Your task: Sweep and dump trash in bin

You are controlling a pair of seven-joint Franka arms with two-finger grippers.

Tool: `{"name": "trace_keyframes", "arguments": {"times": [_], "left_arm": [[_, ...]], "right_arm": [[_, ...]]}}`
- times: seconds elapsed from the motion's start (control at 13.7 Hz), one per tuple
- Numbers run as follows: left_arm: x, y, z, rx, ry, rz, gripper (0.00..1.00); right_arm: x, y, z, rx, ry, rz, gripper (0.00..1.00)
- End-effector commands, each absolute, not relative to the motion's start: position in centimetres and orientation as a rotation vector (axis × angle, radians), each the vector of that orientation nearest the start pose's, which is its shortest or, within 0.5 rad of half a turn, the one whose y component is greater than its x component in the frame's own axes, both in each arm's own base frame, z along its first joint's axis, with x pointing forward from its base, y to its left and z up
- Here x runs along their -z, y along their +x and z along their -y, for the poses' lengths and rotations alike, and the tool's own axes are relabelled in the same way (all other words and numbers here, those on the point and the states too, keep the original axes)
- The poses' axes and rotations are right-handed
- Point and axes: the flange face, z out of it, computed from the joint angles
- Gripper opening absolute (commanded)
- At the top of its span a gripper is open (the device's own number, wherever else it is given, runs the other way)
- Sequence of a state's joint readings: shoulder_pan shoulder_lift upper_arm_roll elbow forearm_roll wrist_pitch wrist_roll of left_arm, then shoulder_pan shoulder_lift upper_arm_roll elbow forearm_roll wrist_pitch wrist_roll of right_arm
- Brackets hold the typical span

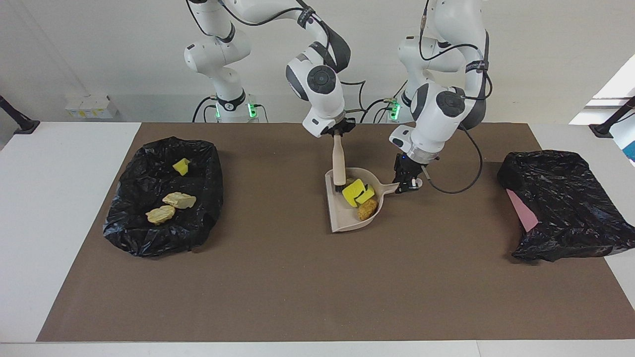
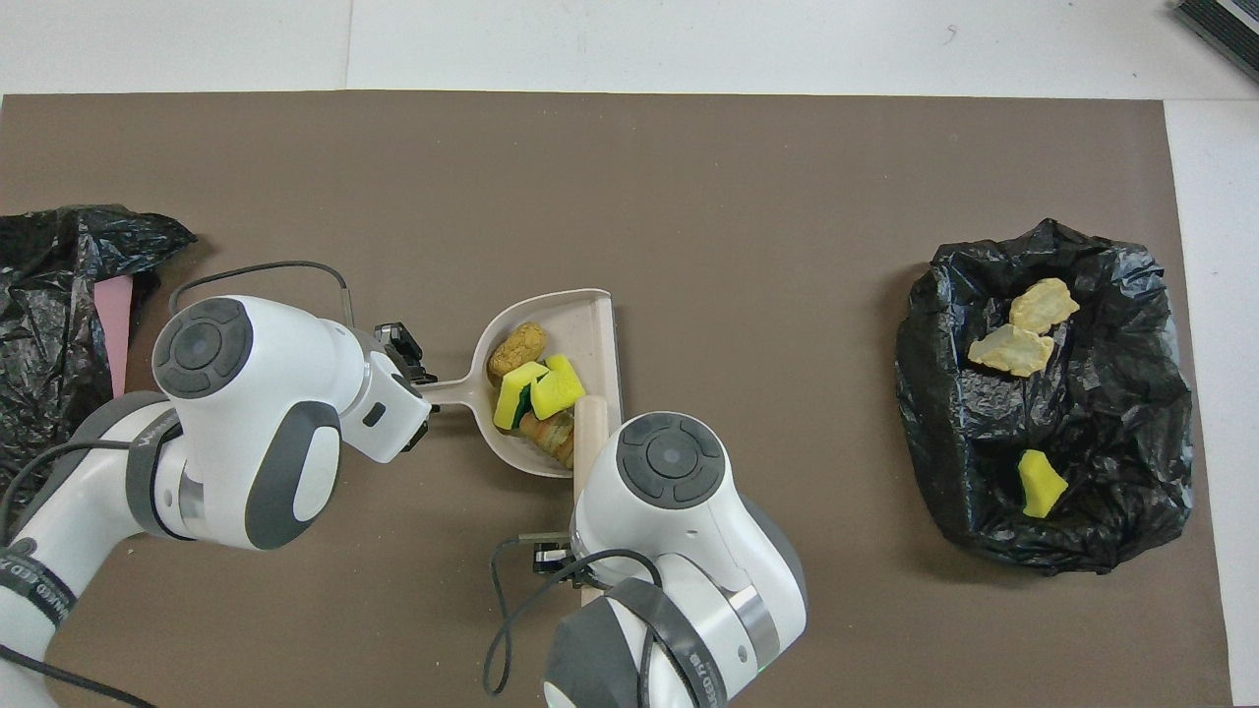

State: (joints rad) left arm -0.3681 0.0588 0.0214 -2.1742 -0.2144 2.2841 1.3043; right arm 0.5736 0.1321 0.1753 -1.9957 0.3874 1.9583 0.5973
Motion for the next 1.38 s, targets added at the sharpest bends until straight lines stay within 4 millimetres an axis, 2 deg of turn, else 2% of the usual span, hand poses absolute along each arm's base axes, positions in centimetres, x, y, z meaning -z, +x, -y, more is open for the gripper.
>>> {"name": "trace_keyframes", "arguments": {"times": [0.0, 0.22, 0.36, 0.58, 0.8, 1.02, 1.17, 1.31], "left_arm": [[-37.3, 51.7, 18.6, 0.259, -2.396, -2.240, 0.00], [-37.5, 52.7, 17.6, 0.261, -2.414, -2.223, 0.00], [-37.8, 53.0, 17.3, 0.256, -2.400, -2.244, 0.00], [-38.0, 55.0, 13.7, 0.275, -2.376, -2.251, 0.00], [-38.7, 57.5, 8.9, 0.253, -2.348, -2.311, 0.00], [-40.6, 58.9, 3.9, 0.245, -2.320, -2.369, 0.00], [-42.4, 59.3, 1.1, 0.229, -2.324, -2.381, 0.00], [-44.7, 59.8, -1.5, 0.229, -2.291, -2.421, 0.00]], "right_arm": [[-41.1, 39.4, -38.7, -0.486, -2.920, 0.000, 0.00], [-43.0, 38.8, -37.7, -0.423, -2.977, 0.039, 0.00], [-42.9, 37.4, -37.2, -0.397, -3.004, 0.040, 0.00], [-41.6, 33.6, -37.0, -0.324, -3.037, 0.026, 0.00], [-39.8, 29.3, -39.4, -0.351, -3.072, 0.012, 0.00], [-37.1, 24.5, -41.8, -0.340, -3.094, 0.027, 0.00], [-35.9, 22.4, -42.3, -0.325, -3.099, 0.029, 0.00], [-34.7, 21.4, -42.6, -0.323, -3.105, -0.026, 0.00]]}}
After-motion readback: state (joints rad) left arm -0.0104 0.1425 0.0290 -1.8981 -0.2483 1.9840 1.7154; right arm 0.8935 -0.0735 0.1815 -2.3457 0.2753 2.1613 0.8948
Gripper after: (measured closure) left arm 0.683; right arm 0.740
